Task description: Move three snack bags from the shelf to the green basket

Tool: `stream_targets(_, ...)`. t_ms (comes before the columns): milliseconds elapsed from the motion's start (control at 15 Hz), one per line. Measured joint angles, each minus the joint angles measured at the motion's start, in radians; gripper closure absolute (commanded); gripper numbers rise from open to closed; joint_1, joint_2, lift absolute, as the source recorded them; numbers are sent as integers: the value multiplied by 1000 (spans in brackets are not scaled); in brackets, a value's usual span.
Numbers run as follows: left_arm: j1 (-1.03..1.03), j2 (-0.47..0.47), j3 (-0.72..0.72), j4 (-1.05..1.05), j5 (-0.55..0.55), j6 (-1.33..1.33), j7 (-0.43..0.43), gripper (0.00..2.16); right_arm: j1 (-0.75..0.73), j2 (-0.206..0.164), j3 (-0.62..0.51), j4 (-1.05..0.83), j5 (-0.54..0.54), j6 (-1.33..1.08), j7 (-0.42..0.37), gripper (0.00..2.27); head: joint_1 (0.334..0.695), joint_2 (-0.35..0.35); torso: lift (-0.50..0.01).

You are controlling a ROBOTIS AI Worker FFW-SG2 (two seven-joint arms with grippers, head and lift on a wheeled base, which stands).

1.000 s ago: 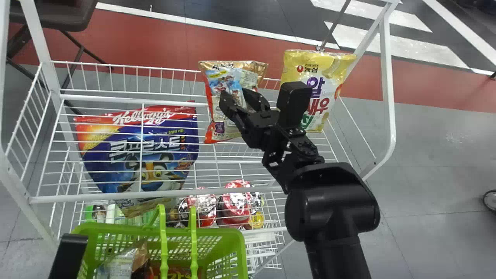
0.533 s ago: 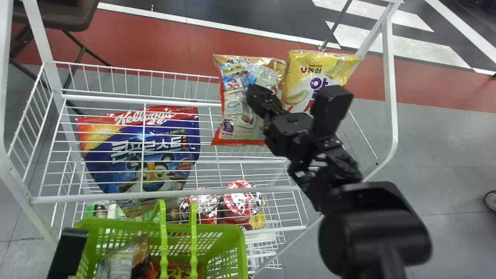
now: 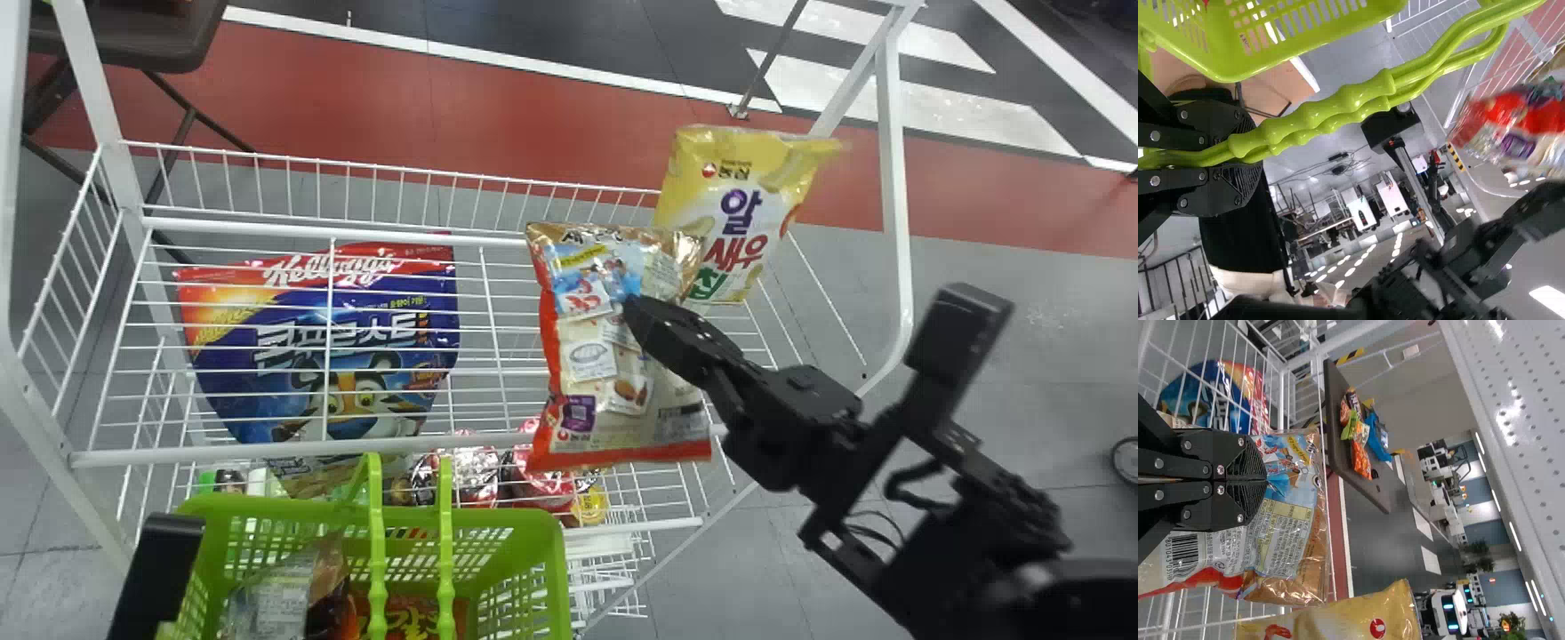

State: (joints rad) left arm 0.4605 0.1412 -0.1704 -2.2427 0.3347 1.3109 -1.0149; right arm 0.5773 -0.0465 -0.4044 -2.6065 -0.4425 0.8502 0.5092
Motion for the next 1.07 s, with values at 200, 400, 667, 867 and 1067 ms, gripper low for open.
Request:
stream_targets(200,5,-6,-8,-1,-2,-1,5,1825,56,9,-80,-45,-81,85,87,2243,695,-350,-47)
stream_targets(400,23,-7,-8,-10,-5,-2,6,1825,123,31,-120,-86,-117,222,145,2243,695,-350,-47)
stream_targets(667,42,-7,-2,-32,-6,-5,7,1825,167,30,-117,-81,-126,351,177,2243,695,-350,-47)
stream_targets(867,50,-8,-4,-46,-7,-5,7,1825,174,11,-51,-7,-83,380,175,2243,695,-350,-47)
stream_targets(1067,60,-8,-4,-62,-10,-5,11,1825,168,-17,50,99,-38,338,170,2243,695,-350,-47)
